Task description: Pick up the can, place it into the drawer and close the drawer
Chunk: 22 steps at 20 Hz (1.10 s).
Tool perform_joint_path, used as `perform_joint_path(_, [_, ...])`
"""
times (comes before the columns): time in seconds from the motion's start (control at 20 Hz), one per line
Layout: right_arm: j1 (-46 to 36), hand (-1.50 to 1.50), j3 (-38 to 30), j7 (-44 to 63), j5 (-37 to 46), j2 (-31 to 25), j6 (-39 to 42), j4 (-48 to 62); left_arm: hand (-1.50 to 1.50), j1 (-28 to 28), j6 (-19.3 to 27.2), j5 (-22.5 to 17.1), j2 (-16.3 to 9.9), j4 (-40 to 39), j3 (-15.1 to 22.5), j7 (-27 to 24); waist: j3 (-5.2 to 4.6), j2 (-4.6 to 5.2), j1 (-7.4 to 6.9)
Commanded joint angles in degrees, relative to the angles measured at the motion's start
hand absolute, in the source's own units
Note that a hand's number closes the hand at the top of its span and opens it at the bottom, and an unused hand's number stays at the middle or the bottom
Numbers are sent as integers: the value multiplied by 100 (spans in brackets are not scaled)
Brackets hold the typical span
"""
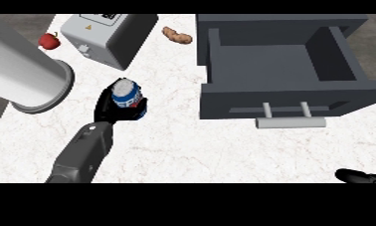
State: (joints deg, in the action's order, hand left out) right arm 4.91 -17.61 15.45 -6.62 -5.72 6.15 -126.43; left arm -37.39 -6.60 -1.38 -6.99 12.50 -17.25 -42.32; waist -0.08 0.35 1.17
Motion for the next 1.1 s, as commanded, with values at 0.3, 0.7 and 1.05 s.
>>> perform_joint_path(0.3, [-140,-150,-178,41,93,-48,-111,92,150,-337,191,-234,276,914,135,820,11,-49,-135])
perform_joint_path(0.7, [237,-150,-232,380,-18,-45,-44,-595,150,-778,1033,-411,694,2335,951,2130,15,-107,-154])
perform_joint_path(1.05, [54,-150,-348,39,-57,-68,10,-60,150,-1223,1634,-891,698,3713,1676,3794,15,-92,-159])
